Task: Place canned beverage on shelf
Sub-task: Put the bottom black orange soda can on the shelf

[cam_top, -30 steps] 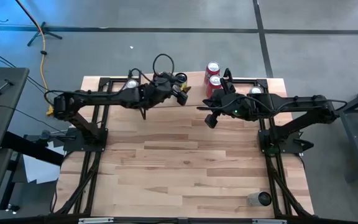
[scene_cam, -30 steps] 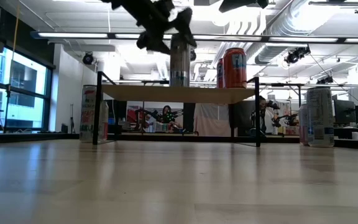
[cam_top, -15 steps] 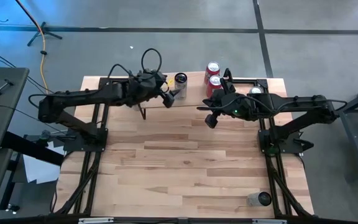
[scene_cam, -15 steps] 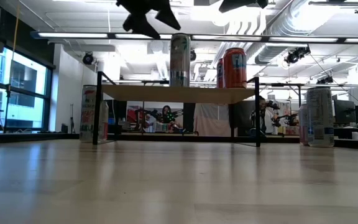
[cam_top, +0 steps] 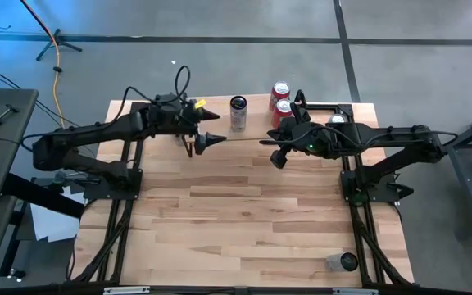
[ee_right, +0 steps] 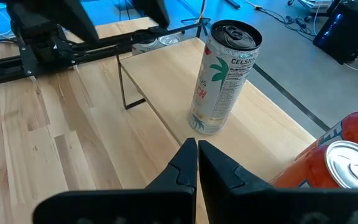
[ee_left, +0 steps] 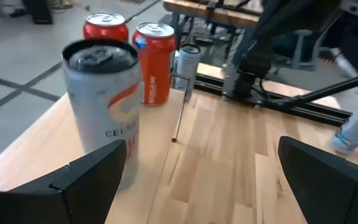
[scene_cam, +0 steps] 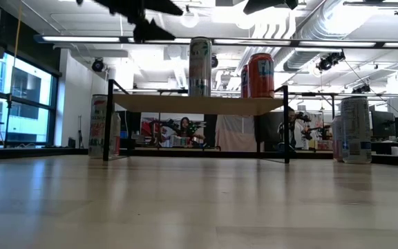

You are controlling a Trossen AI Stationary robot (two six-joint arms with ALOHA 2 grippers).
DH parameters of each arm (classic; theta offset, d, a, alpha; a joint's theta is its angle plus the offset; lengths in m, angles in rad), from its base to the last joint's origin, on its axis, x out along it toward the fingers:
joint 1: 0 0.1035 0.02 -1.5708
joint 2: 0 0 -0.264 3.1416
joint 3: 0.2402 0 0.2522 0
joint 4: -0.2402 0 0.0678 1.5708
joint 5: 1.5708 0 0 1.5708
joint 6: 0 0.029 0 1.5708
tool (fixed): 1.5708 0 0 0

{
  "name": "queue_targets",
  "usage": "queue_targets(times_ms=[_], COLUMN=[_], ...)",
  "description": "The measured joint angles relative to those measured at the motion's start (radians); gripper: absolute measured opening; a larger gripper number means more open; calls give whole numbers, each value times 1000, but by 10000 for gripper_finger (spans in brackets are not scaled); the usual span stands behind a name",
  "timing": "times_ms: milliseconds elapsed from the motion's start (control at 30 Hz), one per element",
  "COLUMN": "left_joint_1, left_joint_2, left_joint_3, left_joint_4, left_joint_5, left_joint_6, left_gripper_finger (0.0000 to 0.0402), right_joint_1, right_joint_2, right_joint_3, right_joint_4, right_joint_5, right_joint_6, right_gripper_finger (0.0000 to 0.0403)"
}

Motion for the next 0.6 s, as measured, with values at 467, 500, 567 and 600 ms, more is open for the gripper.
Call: queue_targets(times_ms=[467, 500, 567, 600], left_joint_1=[307, 315, 325, 328], left_joint_2=[236, 261, 306, 326], left_joint_3=[86, 107, 146, 162], left_joint_4=[95, 97, 100, 99], left_joint_5=[403, 422, 460, 488], left_joint_6=[228, 244, 267, 278], left_gripper_finger=[381, 381, 381, 381], right_joint_1=[0, 0, 0, 0], right_joint_2=[0, 0, 0, 0], right_joint_3=[0, 0, 0, 0], right_joint_4=[-1, -1, -1, -1], right_joint_5=[-81, -84, -85, -86], right_joint_6=[11, 11, 20, 25], right_gripper_finger=[0, 0, 0, 0])
